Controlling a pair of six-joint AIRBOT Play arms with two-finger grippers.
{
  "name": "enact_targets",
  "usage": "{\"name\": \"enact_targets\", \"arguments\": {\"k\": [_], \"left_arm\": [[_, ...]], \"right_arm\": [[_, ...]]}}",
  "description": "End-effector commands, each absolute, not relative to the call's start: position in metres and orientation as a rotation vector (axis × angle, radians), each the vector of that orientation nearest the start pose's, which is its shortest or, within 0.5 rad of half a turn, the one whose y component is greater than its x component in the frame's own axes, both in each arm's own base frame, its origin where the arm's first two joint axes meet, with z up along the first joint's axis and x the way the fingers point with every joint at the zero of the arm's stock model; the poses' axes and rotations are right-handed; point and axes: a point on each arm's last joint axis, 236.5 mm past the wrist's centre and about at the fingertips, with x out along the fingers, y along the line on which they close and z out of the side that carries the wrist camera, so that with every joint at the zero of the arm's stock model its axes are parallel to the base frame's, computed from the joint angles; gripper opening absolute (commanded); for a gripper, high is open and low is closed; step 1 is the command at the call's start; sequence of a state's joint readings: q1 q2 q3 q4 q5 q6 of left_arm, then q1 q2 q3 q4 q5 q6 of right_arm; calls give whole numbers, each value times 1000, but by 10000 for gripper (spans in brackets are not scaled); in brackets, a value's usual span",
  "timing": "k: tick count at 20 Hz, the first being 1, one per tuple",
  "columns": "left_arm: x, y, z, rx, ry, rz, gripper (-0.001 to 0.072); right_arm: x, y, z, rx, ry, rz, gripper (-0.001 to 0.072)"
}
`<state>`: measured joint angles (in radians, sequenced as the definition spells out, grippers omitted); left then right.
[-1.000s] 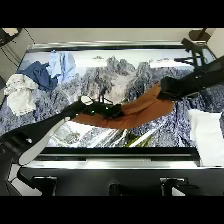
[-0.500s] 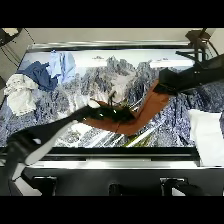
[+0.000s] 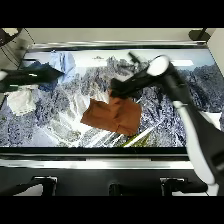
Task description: Fold the shirts.
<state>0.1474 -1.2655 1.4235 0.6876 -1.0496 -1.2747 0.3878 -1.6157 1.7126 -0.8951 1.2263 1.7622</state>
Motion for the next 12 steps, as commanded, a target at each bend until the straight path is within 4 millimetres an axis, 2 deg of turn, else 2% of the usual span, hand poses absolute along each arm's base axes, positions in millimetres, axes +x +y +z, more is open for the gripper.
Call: {"name": "enact_targets", "arguments": {"k": [1, 2, 4, 5, 6, 7, 8, 10, 11, 12], "left_arm": [[426, -8, 266, -476, 537, -310, 29], [417, -2, 276, -466, 517, -296, 29], [405, -2, 288, -448, 495, -293, 29], [403, -5, 291, -443, 489, -298, 29], [402, -8, 292, -440, 488, -305, 29], [402, -10, 291, -439, 491, -311, 29], [403, -11, 290, -440, 494, -313, 29], [403, -10, 289, -438, 495, -311, 29], [403, -10, 290, -438, 494, -311, 29], [403, -9, 289, -436, 496, -308, 29]], "right_arm": [[414, 381, 56, 631, 1331, 700, 46], [412, 389, 43, 646, 1360, 698, 46], [405, 403, 19, 669, 1422, 696, 48], [404, 405, 9, 686, 1446, 682, 85], [405, 406, 4, 696, 1455, 673, 247], [407, 404, 5, 698, 1451, 671, 557], [410, 399, 11, 695, 1439, 674, 652], [418, 366, 28, 648, 1419, 651, 650], [424, 337, 34, 591, 1403, 612, 650], [431, 295, 39, 508, 1390, 542, 648]]}}
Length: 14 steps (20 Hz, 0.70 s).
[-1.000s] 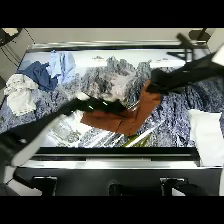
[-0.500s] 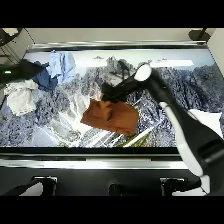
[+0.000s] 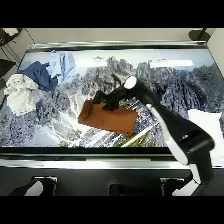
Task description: Fold the shirts.
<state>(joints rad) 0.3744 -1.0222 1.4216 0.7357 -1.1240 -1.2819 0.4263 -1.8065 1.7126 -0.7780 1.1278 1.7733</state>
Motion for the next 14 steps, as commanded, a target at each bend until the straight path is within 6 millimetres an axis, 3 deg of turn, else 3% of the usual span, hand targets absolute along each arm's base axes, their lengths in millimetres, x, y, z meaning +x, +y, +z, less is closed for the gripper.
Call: {"name": "enact_targets", "arguments": {"k": [1, 3, 4, 5, 7, 9, 12, 14], "left_arm": [[403, -8, 288, -431, 499, -304, 30], [403, -8, 288, -431, 499, -303, 30], [403, -8, 288, -430, 499, -304, 30], [403, -8, 288, -423, 497, -306, 30], [404, -8, 288, -406, 494, -310, 30], [403, -8, 288, -405, 494, -310, 30], [403, -8, 288, -383, 490, -315, 30], [403, -8, 288, -384, 490, -316, 30]], "right_arm": [[433, 249, 40, 436, 1405, 449, 645], [424, 152, 35, 341, 1493, 235, 644], [408, 117, 26, 331, 1573, 156, 606], [391, 102, 15, 351, 1641, 122, 599], [363, 109, -18, 392, 1717, 120, 610], [349, 148, -54, 513, 1729, 199, 612], [349, 195, -85, 733, 1686, 266, 608], [353, 204, -95, 789, 1668, 275, 587]]}}
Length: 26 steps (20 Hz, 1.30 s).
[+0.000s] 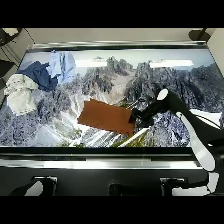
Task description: Fold the shirts.
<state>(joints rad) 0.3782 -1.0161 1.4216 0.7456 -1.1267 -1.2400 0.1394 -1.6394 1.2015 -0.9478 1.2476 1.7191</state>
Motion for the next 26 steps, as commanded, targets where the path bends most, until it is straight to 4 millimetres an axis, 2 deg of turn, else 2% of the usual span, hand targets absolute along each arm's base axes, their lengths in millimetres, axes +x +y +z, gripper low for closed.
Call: {"name": "enact_targets", "arguments": {"k": [1, 2, 3, 4, 5, 7, 9, 10, 12, 15, 18, 21, 26], "left_arm": [[403, -9, 288, -383, 490, -318, 30], [403, -11, 288, -382, 491, -322, 30], [403, -11, 288, -381, 491, -324, 30], [403, -13, 288, -380, 492, -328, 30], [403, -13, 288, -378, 492, -329, 30], [403, -14, 288, -376, 492, -330, 30], [403, -14, 288, -377, 492, -330, 31], [403, -14, 288, -377, 492, -330, 30], [403, -14, 288, -377, 492, -330, 30], [403, -14, 288, -377, 493, -330, 30], [403, -14, 288, -381, 493, -329, 30], [403, -14, 288, -381, 493, -329, 30], [403, -14, 288, -381, 493, -330, 30]], "right_arm": [[360, 207, -97, 823, 1648, 266, 488], [368, 207, -98, 841, 1618, 257, 361], [376, 207, -97, 852, 1583, 249, 140], [384, 208, -89, 864, 1549, 259, 45], [390, 209, -77, 839, 1514, 305, 45], [400, 202, -37, 789, 1446, 390, 42], [412, 171, 8, 745, 1369, 396, 42], [418, 143, 28, 729, 1331, 347, 41], [425, 74, 60, 718, 1262, 186, 41], [421, -23, 106, 729, 1129, -13, 41], [413, -98, 146, 790, 968, -165, 41], [396, -155, 165, 867, 871, -296, 42], [378, -226, 189, 929, 706, -449, 42]]}}
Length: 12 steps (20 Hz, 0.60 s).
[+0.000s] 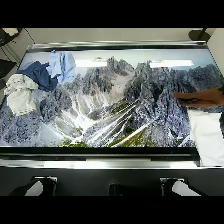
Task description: Fold the shirts.
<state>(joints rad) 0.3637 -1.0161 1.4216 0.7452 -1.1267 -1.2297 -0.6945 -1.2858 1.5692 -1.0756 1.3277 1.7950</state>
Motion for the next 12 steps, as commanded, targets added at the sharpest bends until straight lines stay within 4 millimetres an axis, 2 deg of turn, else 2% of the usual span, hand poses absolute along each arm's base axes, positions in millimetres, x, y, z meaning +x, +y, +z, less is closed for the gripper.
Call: {"name": "enact_targets", "arguments": {"k": [1, 4, 8, 9, 12], "left_arm": [[403, -14, 288, -381, 493, -330, 31], [403, -14, 289, -380, 491, -330, 30], [403, -14, 288, -380, 492, -330, 30], [403, -14, 288, -380, 492, -330, 30], [403, -14, 288, -380, 491, -330, 30]], "right_arm": [[375, -236, 192, 943, 676, -475, 41], [353, -241, 188, 978, 723, -503, 42], [302, -231, 180, 1004, 865, -534, 42], [282, -230, 174, 1005, 924, -575, 42], [205, -233, 138, 945, 1219, -782, 42]]}}
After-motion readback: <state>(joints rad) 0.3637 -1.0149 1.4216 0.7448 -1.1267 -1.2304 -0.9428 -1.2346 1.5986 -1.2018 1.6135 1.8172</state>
